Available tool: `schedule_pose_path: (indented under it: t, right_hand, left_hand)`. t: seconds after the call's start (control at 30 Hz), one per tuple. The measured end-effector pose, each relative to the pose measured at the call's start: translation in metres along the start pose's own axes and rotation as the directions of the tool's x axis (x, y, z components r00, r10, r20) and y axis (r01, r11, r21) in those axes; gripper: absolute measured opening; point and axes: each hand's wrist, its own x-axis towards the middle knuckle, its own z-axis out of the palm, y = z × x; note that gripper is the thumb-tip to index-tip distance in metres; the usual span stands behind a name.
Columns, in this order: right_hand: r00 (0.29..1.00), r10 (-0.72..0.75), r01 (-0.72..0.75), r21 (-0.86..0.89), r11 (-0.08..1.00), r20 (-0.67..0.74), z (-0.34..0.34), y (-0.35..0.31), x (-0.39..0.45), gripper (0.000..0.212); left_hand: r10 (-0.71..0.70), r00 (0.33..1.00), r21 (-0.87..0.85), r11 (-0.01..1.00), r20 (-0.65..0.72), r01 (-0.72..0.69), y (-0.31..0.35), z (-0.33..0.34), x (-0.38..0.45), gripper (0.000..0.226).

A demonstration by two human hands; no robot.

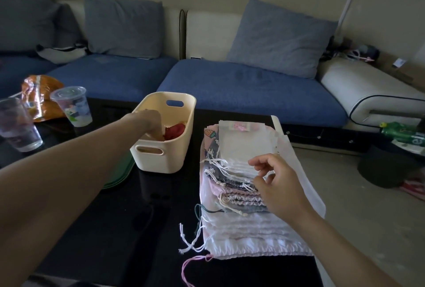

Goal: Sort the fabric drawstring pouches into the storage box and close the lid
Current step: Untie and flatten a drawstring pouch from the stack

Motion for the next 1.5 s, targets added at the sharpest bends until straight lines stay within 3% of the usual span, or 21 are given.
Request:
schedule_pose_path:
  t: [0.07, 0.2, 0.3, 0.37, 0.47, 0.6, 0.67, 0.73, 0.83, 0.9, 0.97, 1.07, 1.13, 1.2, 1.27, 1.3, 1.33, 1.37, 1.4, 1.43, 1.5]
  right_hand:
    - [1.0, 0.004, -0.004, 0.003, 1.0, 0.008, 0.0, 0.001, 0.002, 0.037]
    - [1.0, -0.005, 0.004, 0.009, 1.0, 0.023, 0.002, 0.0, 0.002, 0.039]
    - [0.999, -0.024, 0.023, 0.022, 1.0, 0.045, 0.001, -0.002, 0.0, 0.039]
    - [0.998, -0.035, 0.034, 0.019, 0.999, 0.059, -0.001, -0.004, -0.002, 0.038]
    - [0.996, -0.038, 0.036, 0.027, 0.999, 0.076, -0.002, -0.005, -0.002, 0.036]
    - [0.994, -0.037, 0.032, 0.055, 0.998, 0.104, -0.002, -0.009, -0.005, 0.033]
    - [0.992, -0.035, 0.027, 0.069, 0.997, 0.123, -0.001, -0.013, -0.007, 0.032]
    - [0.99, -0.035, 0.025, 0.073, 0.997, 0.139, -0.001, -0.016, -0.009, 0.03]
    - [0.986, -0.037, 0.026, 0.07, 0.997, 0.162, -0.001, -0.018, -0.011, 0.027]
    - [0.984, -0.032, 0.022, 0.061, 0.998, 0.176, -0.001, -0.018, -0.012, 0.026]
    - [0.983, -0.034, 0.024, 0.055, 0.998, 0.179, 0.0, -0.018, -0.012, 0.026]
    - [0.982, -0.027, 0.017, 0.06, 0.998, 0.185, 0.0, -0.016, -0.01, 0.025]
    - [0.98, -0.027, 0.016, 0.054, 0.998, 0.199, -0.002, -0.015, -0.009, 0.023]
    - [0.978, -0.028, 0.018, 0.05, 0.999, 0.207, -0.002, -0.016, -0.008, 0.023]
    - [0.98, -0.038, 0.03, 0.045, 0.999, 0.196, -0.002, -0.016, -0.007, 0.023]
    - [0.982, -0.043, 0.036, 0.038, 0.999, 0.186, -0.002, -0.016, -0.006, 0.023]
    - [0.984, -0.046, 0.042, 0.028, 0.999, 0.172, -0.003, -0.014, -0.006, 0.024]
    - [0.987, -0.05, 0.049, 0.013, 0.999, 0.154, -0.004, -0.013, -0.006, 0.024]
    - [0.99, -0.055, 0.056, -0.006, 0.998, 0.132, -0.004, -0.012, -0.005, 0.024]
    - [0.992, -0.056, 0.06, -0.032, 0.998, 0.109, -0.005, -0.01, -0.004, 0.025]
    - [0.997, -0.061, 0.065, -0.091, 0.994, 0.048, -0.006, -0.006, -0.002, 0.026]
  left_hand:
    - [0.013, 1.0, 0.102, 0.995, 0.02, -0.015, -0.006, -0.001, 0.004, 0.06]
    - [0.056, 0.998, 0.071, 0.996, 0.007, -0.056, -0.015, 0.003, 0.002, 0.026]
    - [0.108, 0.976, 0.106, 0.99, -0.189, -0.089, -0.018, -0.002, -0.008, 0.02]
    - [0.147, 0.926, 0.152, 0.983, -0.347, -0.099, -0.018, -0.012, -0.015, 0.018]
    - [0.075, 0.861, 0.015, 0.997, -0.502, -0.078, -0.015, -0.034, -0.024, 0.021]
    - [-0.049, 0.776, -0.269, 0.95, -0.629, -0.158, -0.006, -0.052, -0.03, 0.053]
    - [-0.058, 0.797, -0.352, 0.915, -0.601, -0.198, 0.001, -0.046, -0.031, 0.064]
    - [-0.021, 0.873, -0.349, 0.921, -0.487, -0.173, 0.006, -0.032, -0.032, 0.065]
    - [-0.062, 0.962, -0.053, 0.997, -0.266, 0.049, 0.014, -0.012, -0.034, 0.06]
    - [-0.012, 0.99, 0.016, 1.0, -0.138, 0.014, 0.018, -0.002, -0.025, 0.065]
    - [0.032, 0.999, -0.149, 0.988, -0.026, -0.035, 0.017, -0.002, -0.015, 0.051]
    - [-0.011, 0.986, -0.28, 0.958, 0.165, 0.057, 0.012, -0.001, -0.013, 0.035]
    - [0.015, 0.994, -0.144, 0.99, 0.106, 0.0, 0.011, 0.004, -0.009, 0.041]
    - [0.075, 0.993, -0.043, 0.996, -0.086, -0.079, 0.008, 0.011, -0.005, 0.045]
    - [0.125, 0.9, -0.177, 0.96, -0.418, -0.215, 0.011, 0.012, -0.011, 0.037]
    - [0.127, 0.775, -0.262, 0.897, -0.619, -0.356, 0.016, 0.012, -0.02, 0.03]
    - [0.119, 0.602, -0.276, 0.807, -0.789, -0.522, 0.024, 0.013, -0.031, 0.023]
    - [0.124, 0.43, -0.215, 0.723, -0.894, -0.657, 0.035, 0.013, -0.05, 0.019]
    - [0.172, 0.313, -0.126, 0.661, -0.934, -0.74, 0.045, 0.017, -0.065, 0.018]
    - [0.254, 0.279, -0.072, 0.606, -0.926, -0.792, 0.057, 0.023, -0.079, 0.018]
    - [0.44, 0.409, -0.11, 0.562, -0.799, -0.82, 0.081, 0.048, -0.093, 0.023]
